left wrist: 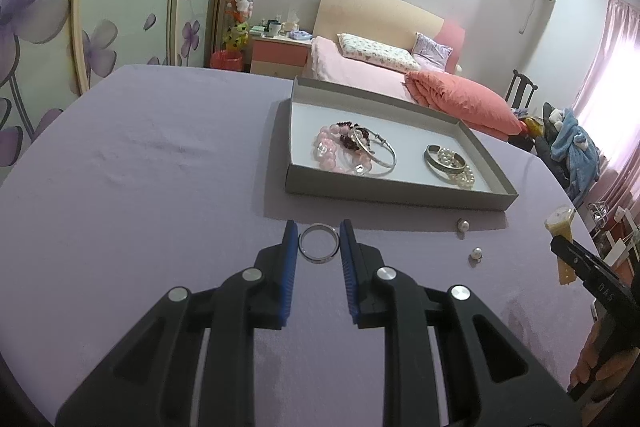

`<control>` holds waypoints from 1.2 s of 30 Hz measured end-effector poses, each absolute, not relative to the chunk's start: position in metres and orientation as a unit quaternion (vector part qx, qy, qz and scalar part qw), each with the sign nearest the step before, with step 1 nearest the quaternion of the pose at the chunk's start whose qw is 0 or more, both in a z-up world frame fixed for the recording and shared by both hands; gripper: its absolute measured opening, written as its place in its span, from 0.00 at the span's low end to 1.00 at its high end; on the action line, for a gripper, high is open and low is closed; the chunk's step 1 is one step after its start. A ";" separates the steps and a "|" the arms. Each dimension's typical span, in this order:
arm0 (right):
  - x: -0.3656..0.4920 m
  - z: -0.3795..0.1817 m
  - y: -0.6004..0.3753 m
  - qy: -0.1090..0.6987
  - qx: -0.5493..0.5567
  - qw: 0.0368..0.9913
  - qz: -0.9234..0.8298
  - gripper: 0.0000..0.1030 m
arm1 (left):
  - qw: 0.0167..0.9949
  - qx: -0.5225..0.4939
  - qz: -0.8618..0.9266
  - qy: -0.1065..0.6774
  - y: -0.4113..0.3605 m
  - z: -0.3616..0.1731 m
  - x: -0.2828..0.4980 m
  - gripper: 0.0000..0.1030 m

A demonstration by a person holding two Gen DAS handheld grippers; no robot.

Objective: Organize jewelry
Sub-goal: 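Carry the ring and the yellow watch over the grey tray with both tools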

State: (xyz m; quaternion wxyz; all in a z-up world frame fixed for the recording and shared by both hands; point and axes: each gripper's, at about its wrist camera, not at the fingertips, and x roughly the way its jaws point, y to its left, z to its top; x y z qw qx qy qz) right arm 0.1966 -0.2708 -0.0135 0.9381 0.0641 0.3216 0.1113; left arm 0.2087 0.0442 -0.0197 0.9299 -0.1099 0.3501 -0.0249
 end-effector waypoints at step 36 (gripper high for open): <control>0.216 0.042 -0.258 0.204 0.029 0.972 0.116 0.36 | 0.961 -0.074 -0.031 0.264 0.026 0.033 0.228 0.21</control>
